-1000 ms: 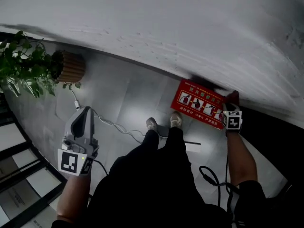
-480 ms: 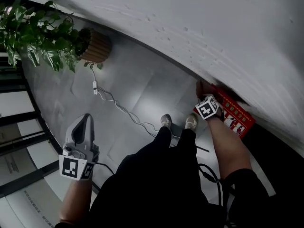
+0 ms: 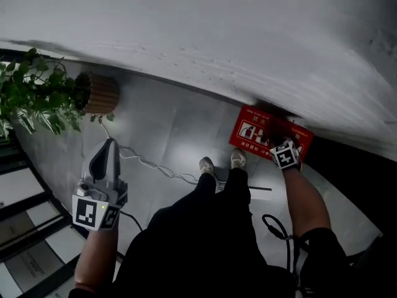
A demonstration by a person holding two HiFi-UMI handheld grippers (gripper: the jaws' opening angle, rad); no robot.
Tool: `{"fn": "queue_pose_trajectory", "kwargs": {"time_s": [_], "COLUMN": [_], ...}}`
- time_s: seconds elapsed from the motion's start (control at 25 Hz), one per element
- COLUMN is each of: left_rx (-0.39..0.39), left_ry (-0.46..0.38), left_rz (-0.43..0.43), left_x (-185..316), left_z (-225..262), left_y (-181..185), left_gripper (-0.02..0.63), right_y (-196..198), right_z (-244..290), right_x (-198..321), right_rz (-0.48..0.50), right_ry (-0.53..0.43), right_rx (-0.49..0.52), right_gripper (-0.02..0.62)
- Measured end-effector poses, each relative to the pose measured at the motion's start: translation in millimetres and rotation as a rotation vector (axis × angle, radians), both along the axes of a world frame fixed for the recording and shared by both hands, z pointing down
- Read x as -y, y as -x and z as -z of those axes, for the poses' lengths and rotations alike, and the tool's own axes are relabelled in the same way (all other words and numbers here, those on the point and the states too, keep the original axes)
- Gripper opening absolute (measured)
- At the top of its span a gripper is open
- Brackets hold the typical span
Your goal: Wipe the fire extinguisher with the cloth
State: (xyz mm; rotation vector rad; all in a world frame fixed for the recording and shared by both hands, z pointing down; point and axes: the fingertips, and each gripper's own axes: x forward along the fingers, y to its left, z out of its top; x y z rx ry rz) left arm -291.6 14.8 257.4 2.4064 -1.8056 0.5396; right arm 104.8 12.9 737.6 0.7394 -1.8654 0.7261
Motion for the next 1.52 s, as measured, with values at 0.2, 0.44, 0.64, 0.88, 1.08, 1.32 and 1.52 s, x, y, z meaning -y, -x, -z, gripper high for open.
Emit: {"fn": "queue_pose_trajectory", "kwargs": {"time_s": [0.2,0.44,0.64,0.88,1.08,1.32,1.52], "left_rx": [-0.079,-0.087,-0.084,-0.02,0.047,-0.034,-0.051], "left_ry": [-0.019,0.007,0.021,0.002,0.017,0.025,0.006], "left_rz": [-0.093,-0.097,-0.036,0.097,0.254,0.289,0.163], "left_x": [29.5,20.6,-0.3,-42.4,-91.2,-106.4,-67.9], "left_z": [1.6,-16.4,-25.9,-5.0,4.8,-6.8,-9.0], "left_y": [-41.7,-43.9,-26.4,17.1,65.7,64.3,37.9], "left_gripper": [0.0,0.0,0.0,0.0,0.0,0.0,0.0], "right_y": [-103.4,-191.8,-67.7,131.9,176.6,149.3,57.6], "right_z": [-0.1,0.9,44.7,27.1,-14.2,-18.4,-10.6], "right_x": [-35.1,-69.1,-3.3,2.2,-8.3,-12.2,-21.0], "right_rz": [-0.219,-0.514,-0.222,0.244,0.342,0.244,0.074], "right_ry": [0.025,0.055,-0.211,-0.155,0.012,0.068,0.034], "right_rx": [-0.087,-0.236,-0.02,0.155,0.062,0.092,0.031], "right_gripper": [0.051,0.049,0.048,0.048,0.048,0.046,0.046]}}
